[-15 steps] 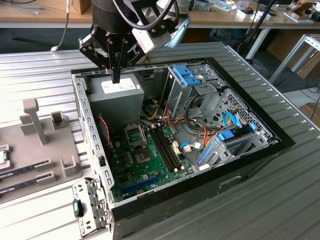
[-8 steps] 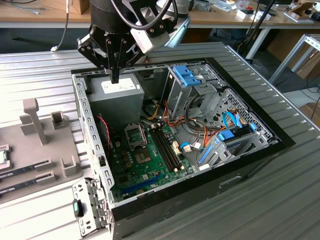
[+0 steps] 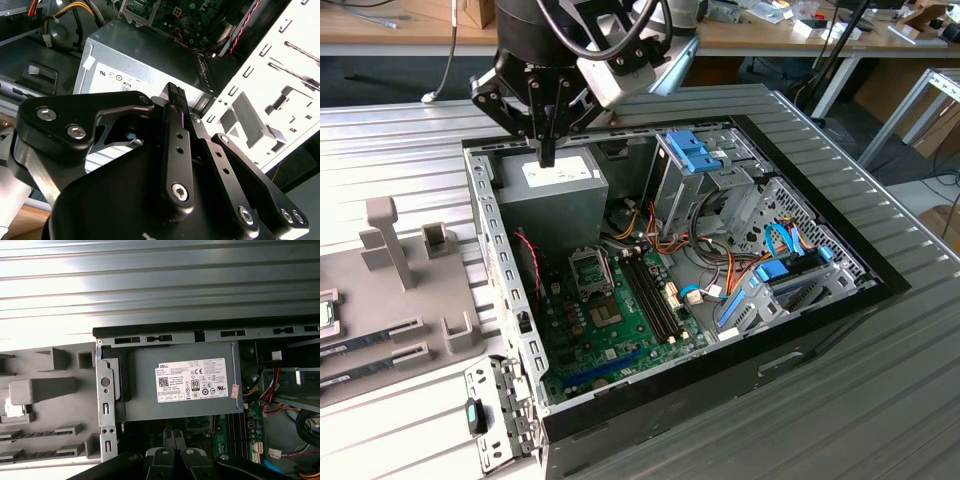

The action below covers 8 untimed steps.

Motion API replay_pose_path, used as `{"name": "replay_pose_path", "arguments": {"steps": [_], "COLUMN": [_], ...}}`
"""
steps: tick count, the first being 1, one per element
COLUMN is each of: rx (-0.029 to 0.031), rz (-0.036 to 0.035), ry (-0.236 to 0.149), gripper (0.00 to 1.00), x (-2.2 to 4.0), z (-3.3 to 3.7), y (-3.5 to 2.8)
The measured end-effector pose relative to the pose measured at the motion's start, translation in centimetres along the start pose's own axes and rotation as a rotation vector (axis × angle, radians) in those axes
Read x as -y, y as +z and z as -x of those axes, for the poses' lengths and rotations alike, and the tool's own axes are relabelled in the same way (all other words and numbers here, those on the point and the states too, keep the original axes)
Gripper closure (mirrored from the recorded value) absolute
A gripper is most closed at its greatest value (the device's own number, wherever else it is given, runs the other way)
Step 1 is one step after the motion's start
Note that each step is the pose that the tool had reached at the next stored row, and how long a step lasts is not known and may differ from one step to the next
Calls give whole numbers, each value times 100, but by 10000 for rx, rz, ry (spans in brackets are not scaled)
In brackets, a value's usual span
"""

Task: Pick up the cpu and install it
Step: 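Reach for the cpu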

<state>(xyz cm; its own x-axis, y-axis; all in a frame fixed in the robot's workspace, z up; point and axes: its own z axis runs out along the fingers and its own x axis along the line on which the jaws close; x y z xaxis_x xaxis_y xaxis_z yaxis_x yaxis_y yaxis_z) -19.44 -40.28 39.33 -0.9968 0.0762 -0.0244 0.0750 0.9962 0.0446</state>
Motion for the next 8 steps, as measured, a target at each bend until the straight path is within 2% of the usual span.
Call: {"name": "replay_pose_path", "arguments": {"steps": [8], "rx": [0], "rz": [0], "ry": [1], "gripper": [89], "x": [4], "z": [-47], "y": [-1]}}
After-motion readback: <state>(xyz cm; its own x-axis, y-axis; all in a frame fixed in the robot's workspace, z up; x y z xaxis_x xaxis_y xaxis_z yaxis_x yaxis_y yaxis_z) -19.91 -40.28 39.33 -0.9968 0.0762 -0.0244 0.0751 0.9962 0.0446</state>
